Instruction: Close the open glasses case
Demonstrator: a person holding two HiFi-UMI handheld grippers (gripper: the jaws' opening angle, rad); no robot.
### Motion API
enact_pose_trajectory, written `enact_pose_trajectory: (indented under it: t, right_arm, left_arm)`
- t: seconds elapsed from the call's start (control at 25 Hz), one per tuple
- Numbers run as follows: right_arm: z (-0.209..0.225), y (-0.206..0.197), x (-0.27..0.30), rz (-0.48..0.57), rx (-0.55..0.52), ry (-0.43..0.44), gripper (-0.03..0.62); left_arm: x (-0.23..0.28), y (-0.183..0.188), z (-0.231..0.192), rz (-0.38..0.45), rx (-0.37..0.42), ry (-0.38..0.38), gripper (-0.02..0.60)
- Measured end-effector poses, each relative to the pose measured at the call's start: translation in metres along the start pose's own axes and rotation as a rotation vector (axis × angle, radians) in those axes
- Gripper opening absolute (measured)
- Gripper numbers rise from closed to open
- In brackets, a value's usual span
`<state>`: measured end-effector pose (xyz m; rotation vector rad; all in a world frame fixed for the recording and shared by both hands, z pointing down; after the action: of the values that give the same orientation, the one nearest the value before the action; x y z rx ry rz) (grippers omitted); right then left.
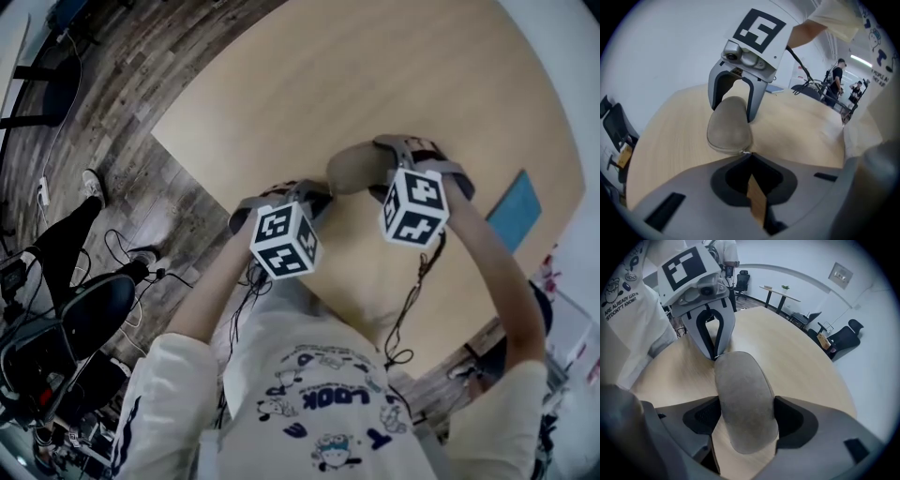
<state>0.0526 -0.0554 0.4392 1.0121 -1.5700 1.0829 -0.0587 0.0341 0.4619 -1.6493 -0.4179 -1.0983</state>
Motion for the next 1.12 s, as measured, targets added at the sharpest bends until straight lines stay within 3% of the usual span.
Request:
enact_pose_trajectory:
  t: [0.08, 0.2, 0.48, 0.64, 0.88, 1.12]
  right_arm:
    - [0.006, 0.003, 0.006, -0.003, 0.004, 0.0, 0.354]
    - [0.017, 0.013, 0.013, -0.01, 0.012, -0.003, 0.355]
    - [0.005, 0.014, 0.005, -0.006, 0.017, -0.032, 0.356]
    - [0.003, 0.01, 0.003, 0.057, 0.055, -0.075, 0.357]
    - [0.007, -0.01, -0.041, 0.184, 0.325, -0.169, 0.357]
    - [-0.018, -0.015, -0.092, 0.44, 0.795, -0.36, 0.351]
  left_arm:
    - [0.002, -0.001, -0.005, -0.014, 0.01, 0.008, 0.002]
    - [0.003, -0.006, -0.014, -0.001, -0.045, -0.004, 0.002]
    - [0.006, 0.004, 0.005, 0.013, -0.107, 0.011, 0.002]
    - [0.005, -0.003, 0.003, 0.028, -0.152, 0.066, 0.003]
    - [-0.023, -0.01, -0.012, 0.062, -0.352, 0.143, 0.003]
    - [-0.068, -0.009, -0.012, 0.162, -0.545, 0.238, 0.005]
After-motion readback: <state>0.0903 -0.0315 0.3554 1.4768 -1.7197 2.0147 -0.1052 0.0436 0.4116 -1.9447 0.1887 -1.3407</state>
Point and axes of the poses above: the fingertips, and each gripper's own axes: x forward along the fingers, z to its right, y out of its top, the point moved 8 cm from there along -x, backward along the fingers
